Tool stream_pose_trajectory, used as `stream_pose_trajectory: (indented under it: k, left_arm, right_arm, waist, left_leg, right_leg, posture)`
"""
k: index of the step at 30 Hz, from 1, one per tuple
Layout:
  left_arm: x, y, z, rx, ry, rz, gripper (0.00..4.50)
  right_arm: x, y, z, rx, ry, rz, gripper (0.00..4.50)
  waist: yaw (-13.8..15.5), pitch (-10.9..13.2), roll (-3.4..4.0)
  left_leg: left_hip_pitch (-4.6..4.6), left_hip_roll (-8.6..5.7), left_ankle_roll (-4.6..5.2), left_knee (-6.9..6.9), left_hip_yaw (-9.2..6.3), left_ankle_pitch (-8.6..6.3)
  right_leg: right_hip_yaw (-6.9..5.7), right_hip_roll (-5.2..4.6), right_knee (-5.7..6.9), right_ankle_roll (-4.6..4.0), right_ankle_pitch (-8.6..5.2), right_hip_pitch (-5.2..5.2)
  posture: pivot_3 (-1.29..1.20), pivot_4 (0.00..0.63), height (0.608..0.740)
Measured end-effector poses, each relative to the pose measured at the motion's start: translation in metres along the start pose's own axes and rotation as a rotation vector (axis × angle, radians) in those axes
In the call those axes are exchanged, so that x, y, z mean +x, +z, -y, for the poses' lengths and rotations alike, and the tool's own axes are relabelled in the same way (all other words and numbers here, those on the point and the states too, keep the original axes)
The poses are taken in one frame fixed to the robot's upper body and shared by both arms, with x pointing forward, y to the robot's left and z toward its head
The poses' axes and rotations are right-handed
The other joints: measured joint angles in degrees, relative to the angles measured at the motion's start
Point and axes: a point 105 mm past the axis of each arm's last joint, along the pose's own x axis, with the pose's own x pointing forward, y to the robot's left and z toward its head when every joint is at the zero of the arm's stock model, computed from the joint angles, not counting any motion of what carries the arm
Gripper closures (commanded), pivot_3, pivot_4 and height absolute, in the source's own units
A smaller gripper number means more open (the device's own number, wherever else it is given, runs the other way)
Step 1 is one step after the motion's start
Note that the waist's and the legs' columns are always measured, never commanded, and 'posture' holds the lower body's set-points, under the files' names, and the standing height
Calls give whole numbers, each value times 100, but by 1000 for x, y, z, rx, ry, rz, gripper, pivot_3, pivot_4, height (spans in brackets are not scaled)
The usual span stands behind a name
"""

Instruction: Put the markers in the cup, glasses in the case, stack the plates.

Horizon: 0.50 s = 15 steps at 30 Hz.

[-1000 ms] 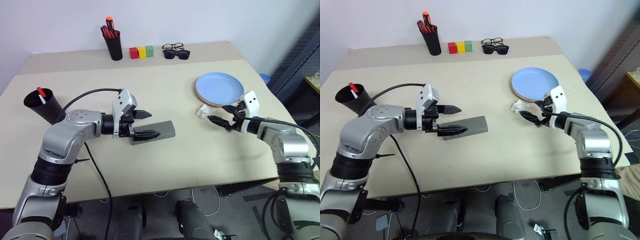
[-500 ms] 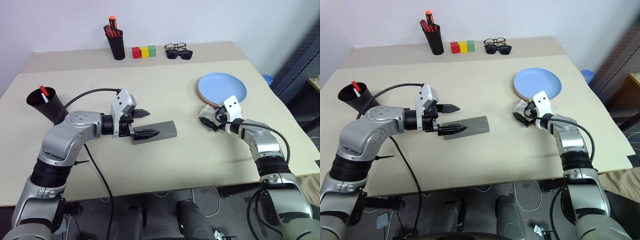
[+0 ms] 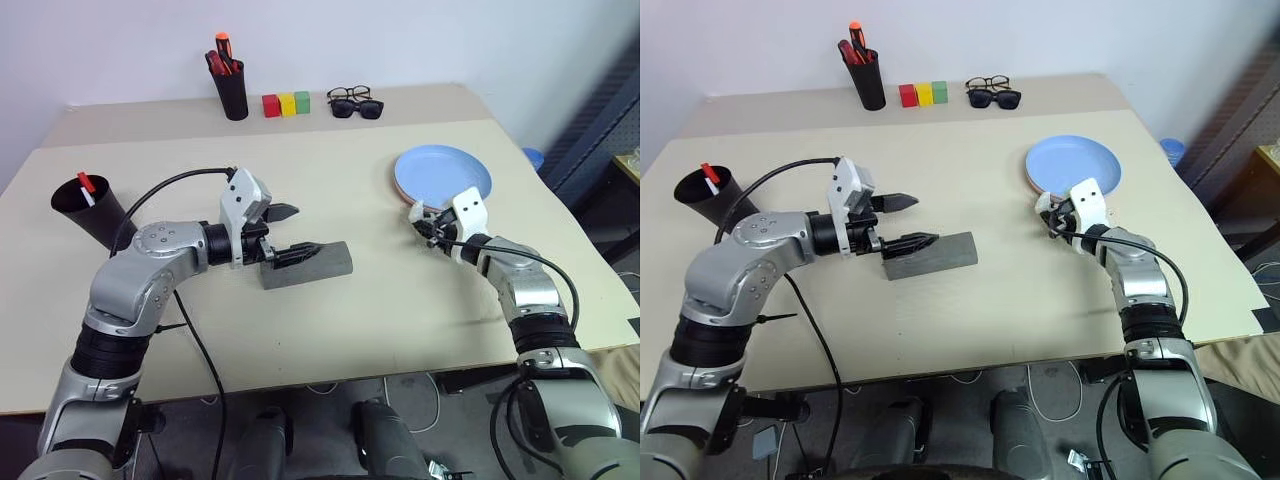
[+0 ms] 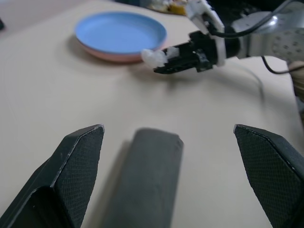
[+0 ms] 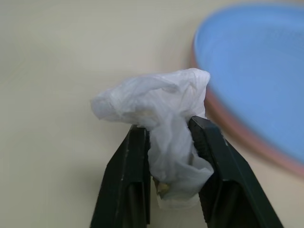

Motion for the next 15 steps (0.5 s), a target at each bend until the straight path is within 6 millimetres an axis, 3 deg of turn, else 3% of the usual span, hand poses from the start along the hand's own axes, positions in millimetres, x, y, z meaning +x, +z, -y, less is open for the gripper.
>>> stream_pose_trajectory:
  k: [4, 8, 12, 15]
  left_arm:
    - [-1, 4, -5, 68, 62, 65, 0]
    - [-3, -1, -8, 67, 93, 62, 0]
    - [-6, -5, -10, 52, 127, 59, 0]
    - [-8, -8, -9, 38, 154, 49, 0]
  right_arm:
    - [11, 36, 18, -28, -50, 94, 3344]
    - [21, 59, 43, -60, -132, 117, 3344]
    - [26, 50, 54, -51, -199, 68, 3344]
    - [26, 35, 58, -42, -238, 3, 2479]
  waist:
    - [-13, 0, 0]
    - [1, 0, 0]
    - [-1, 0, 0]
    - [-2, 0, 0]
  left_leg:
    - [6, 0, -1, -2, 8, 1]
    - [5, 0, -1, -5, 6, 1]
    - [-4, 0, -1, -14, 6, 1]
    - [-15, 0, -1, -19, 6, 0]
  right_leg:
    - [4, 0, 1, -3, 1, 1]
    - [3, 0, -3, -3, 0, 2]
    - [4, -1, -27, -3, 1, 2]
    - [4, -2, -39, -2, 2, -5]
  posture:
    - [0, 150, 740]
    - [0, 150, 740]
    - [0, 150, 740]
    - [0, 150, 740]
